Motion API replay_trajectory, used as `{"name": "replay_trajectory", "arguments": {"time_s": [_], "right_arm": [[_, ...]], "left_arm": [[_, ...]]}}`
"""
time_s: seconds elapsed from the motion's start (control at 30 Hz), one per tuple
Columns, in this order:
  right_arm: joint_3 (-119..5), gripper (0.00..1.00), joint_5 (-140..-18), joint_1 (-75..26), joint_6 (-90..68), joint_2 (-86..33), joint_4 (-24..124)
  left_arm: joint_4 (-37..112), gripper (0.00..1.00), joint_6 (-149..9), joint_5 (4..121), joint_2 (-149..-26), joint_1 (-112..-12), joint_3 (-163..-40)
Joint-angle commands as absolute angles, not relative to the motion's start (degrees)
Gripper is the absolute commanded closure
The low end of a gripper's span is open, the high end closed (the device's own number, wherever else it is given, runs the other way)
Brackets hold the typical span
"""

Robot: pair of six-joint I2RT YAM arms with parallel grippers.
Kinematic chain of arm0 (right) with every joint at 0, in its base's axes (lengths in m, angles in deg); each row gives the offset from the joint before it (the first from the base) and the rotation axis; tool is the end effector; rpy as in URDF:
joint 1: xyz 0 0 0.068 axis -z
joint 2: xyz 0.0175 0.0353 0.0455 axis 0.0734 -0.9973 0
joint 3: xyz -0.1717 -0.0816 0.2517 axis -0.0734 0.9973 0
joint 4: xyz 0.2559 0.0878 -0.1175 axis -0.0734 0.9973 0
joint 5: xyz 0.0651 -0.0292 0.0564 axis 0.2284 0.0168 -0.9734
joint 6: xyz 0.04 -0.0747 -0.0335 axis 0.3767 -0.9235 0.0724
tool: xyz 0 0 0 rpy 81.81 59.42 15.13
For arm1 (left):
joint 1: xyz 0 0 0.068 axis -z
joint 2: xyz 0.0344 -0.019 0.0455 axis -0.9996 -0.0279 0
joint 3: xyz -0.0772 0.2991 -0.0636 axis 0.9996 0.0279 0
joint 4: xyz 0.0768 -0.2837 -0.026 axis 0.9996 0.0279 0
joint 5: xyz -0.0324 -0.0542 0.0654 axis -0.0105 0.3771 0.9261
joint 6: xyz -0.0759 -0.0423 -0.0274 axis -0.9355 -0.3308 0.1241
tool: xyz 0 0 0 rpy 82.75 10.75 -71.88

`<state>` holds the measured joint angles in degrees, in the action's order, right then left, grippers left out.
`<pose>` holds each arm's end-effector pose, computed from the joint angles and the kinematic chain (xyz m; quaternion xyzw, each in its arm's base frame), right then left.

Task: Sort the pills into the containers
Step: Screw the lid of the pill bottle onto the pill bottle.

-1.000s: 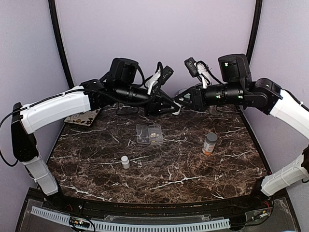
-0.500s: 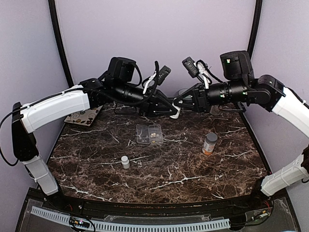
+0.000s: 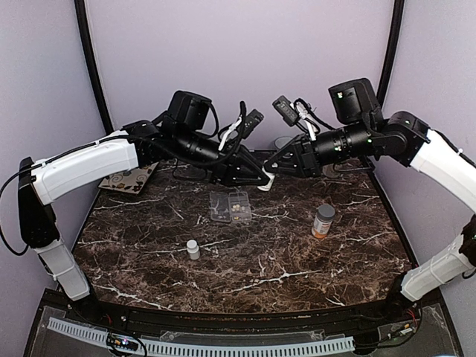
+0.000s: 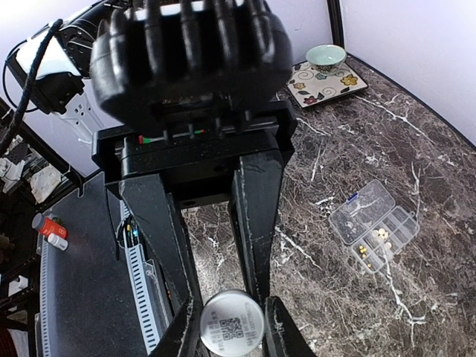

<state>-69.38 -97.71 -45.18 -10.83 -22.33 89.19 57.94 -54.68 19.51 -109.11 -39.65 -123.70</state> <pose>0.1972 0.2853 0.4540 -0.4111 0.7402 0.4054 0.3446 0.2542 -0.3864 0.4204 0.5468 0.5604 -0.5257 0.3325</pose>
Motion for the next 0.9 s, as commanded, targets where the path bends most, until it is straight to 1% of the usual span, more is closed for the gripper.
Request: {"name": "replay_trajectory", "arguments": {"time_s": [0.0,0.13,0.47,0.6,0.73,0.87], "right_arm": [[-69.83,0.83,-101.33,-45.89,-9.92,-24.7,97.87],[-71.02,0.84,-99.18,-45.97,-8.55,-25.71,98.78],[-73.71,0.85,-92.72,-46.4,-0.76,-28.88,98.26],[-76.01,0.84,-89.21,-47.13,2.11,-31.25,99.68],[-77.53,0.84,-87.75,-47.98,3.22,-32.69,99.57],[-77.27,0.85,-88.74,-48.08,1.13,-32.44,99.51]], "left_arm": [[51.35,1.0,-52.11,25.54,-105.29,-39.75,-126.4],[49.56,1.0,-51.63,35.33,-103.58,-38.4,-124.37],[45.39,1.0,-51.77,53.34,-102.34,-34.67,-121.2],[44.69,1.0,-51.92,61.42,-103.07,-32.58,-121.92],[44.22,1.0,-52.77,64.03,-103.98,-31.8,-122.79],[42.98,1.0,-52.53,60.14,-103.46,-31.86,-122.87]]}}
